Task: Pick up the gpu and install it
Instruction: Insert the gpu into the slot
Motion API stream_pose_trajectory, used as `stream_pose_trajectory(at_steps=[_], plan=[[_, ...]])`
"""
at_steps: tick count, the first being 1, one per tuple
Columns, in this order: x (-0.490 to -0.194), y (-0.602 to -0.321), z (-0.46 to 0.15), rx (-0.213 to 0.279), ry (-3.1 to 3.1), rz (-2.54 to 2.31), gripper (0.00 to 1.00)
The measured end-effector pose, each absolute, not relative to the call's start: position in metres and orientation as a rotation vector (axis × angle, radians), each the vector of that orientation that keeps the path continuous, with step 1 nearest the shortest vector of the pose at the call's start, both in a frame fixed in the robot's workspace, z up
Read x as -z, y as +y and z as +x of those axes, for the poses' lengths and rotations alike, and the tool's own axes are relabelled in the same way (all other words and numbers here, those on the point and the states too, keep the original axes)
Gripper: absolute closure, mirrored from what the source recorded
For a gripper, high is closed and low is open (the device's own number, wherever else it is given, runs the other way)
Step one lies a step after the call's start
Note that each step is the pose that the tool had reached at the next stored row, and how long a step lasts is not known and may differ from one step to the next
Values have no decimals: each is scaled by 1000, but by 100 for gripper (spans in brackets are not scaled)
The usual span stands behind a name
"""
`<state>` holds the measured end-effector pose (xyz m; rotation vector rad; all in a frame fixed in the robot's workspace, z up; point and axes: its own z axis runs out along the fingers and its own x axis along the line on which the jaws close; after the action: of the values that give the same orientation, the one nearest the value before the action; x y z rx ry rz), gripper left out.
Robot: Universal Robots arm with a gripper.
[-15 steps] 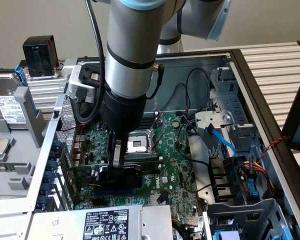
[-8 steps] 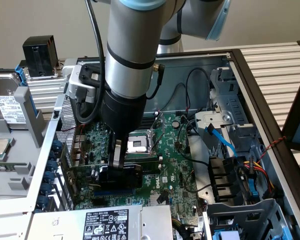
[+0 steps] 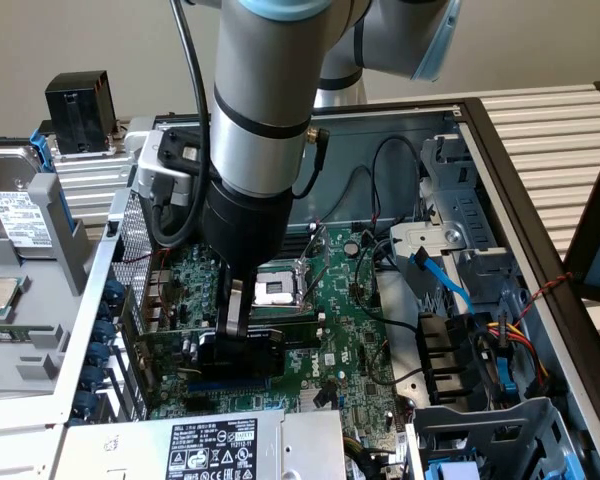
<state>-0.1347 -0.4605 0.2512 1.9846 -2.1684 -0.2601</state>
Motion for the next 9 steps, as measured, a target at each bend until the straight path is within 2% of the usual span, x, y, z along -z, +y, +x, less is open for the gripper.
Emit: stream_pose_trajectory(at_steps=[9], plan=[[-251,-459,-135,257,-2168,1983,74]])
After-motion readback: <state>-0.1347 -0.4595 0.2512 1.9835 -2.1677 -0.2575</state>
